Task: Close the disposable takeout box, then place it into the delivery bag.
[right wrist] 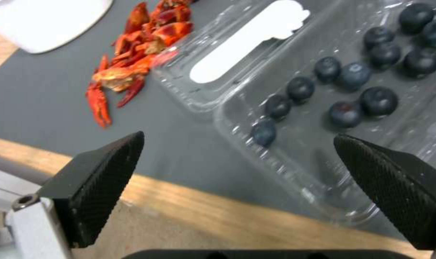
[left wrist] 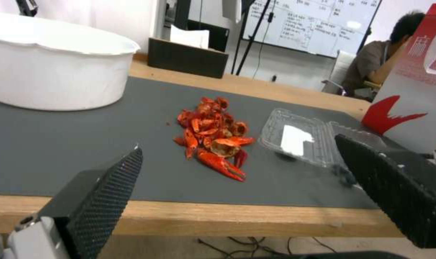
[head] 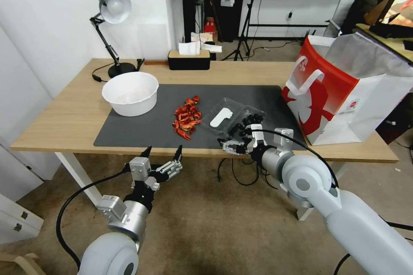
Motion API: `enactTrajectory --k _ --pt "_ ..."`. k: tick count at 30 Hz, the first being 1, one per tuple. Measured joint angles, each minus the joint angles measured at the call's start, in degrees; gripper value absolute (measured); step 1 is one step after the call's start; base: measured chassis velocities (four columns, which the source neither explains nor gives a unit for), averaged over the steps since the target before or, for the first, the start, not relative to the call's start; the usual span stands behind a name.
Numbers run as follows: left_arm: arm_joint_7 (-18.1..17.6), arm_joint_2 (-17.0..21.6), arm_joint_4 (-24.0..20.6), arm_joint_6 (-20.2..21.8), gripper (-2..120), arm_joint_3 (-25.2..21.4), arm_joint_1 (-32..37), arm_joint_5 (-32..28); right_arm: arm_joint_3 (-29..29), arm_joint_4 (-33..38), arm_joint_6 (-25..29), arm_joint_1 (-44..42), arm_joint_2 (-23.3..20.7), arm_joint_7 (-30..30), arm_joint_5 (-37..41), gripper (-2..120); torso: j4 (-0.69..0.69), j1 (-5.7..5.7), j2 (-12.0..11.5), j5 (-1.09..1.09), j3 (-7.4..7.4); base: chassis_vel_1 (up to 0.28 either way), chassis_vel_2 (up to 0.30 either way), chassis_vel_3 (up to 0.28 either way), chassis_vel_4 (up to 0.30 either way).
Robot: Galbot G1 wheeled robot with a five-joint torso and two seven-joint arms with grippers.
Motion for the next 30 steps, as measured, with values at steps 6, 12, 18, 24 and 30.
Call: enactTrajectory --k 6,12,18,24,30 --pt "0.0 0.27 0.51 -0.23 100 0.02 -0.35 -0.07 0.15 -1.65 -0.11 0.96 -0.24 0.59 -0.03 100 0.0 0.0 0.0 0.0 0.0 0.0 0.0 0.0 0.0" --pt "0.0 0.64 0.92 -0.29 100 0.06 -0.8 -0.34 0.13 -2.74 -0.18 2.04 -0.57 0.98 0.2 100 0.0 0.0 0.0 0.0 0.0 0.0 0.0 0.0 0.0" --pt "0.0 0.63 1.52 -0.4 100 0.18 -1.11 -0.47 -0.03 -4.16 -0.11 3.5 -1.05 0.57 0.64 100 0.0 0.0 0.0 0.0 0.0 0.0 0.0 0.0 0.0" --pt "0.0 0.46 1.91 -0.49 100 0.28 -1.21 -0.48 -0.05 -6.17 1.06 5.23 -1.24 -1.67 0.06 100 0.0 0.0 0.0 0.0 0.01 0.0 0.0 0.0 0.0" --pt "0.0 0.4 2.02 -0.58 100 0.24 -1.19 -0.48 -0.06 -7.75 1.23 5.79 -1.25 -1.95 -0.99 100 0.0 0.0 0.0 0.0 0.01 0.0 0.0 0.0 0.0"
